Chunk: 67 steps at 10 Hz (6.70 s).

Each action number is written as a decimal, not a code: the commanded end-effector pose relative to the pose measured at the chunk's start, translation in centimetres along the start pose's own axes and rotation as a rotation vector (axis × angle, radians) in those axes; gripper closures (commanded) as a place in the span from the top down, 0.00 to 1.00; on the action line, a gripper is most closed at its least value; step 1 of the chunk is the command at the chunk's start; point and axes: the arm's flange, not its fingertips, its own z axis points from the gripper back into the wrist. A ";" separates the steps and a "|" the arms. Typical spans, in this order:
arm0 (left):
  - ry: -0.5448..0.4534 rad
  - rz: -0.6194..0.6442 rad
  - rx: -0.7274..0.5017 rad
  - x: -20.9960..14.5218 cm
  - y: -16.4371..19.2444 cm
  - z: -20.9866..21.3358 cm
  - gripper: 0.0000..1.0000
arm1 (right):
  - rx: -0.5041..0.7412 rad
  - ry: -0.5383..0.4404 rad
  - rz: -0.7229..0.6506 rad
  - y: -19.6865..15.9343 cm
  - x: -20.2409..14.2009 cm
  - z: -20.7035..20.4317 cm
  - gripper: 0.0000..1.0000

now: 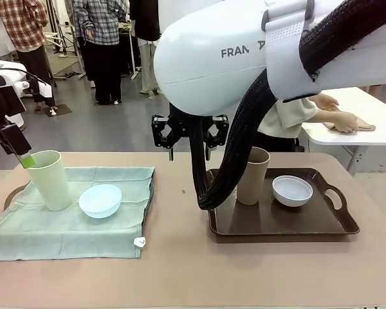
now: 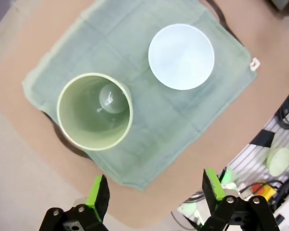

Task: Set up a tray with a mat and arrange the tableware.
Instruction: Place the Picnic Bowl and Reusable plastic cup back onto the Handle tray in front of the human's position, then pick up the Picnic Bowl and Reusable plastic cup from the Handle tray in front of the human's position and hold them in the air.

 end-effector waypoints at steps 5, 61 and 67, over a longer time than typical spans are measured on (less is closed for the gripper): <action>0.004 -0.027 0.013 -0.1 0.2 -0.2 1.00 | 0.005 -0.006 -0.001 -0.2 0.1 0.0 0.81; -0.633 0.689 -0.946 -25.8 18.3 -1.7 1.00 | 1.061 -0.132 -0.649 -61.9 -19.4 -2.7 0.81; -0.633 0.689 -0.946 -25.8 18.3 -1.7 1.00 | 1.061 -0.132 -0.649 -61.9 -19.4 -2.7 0.81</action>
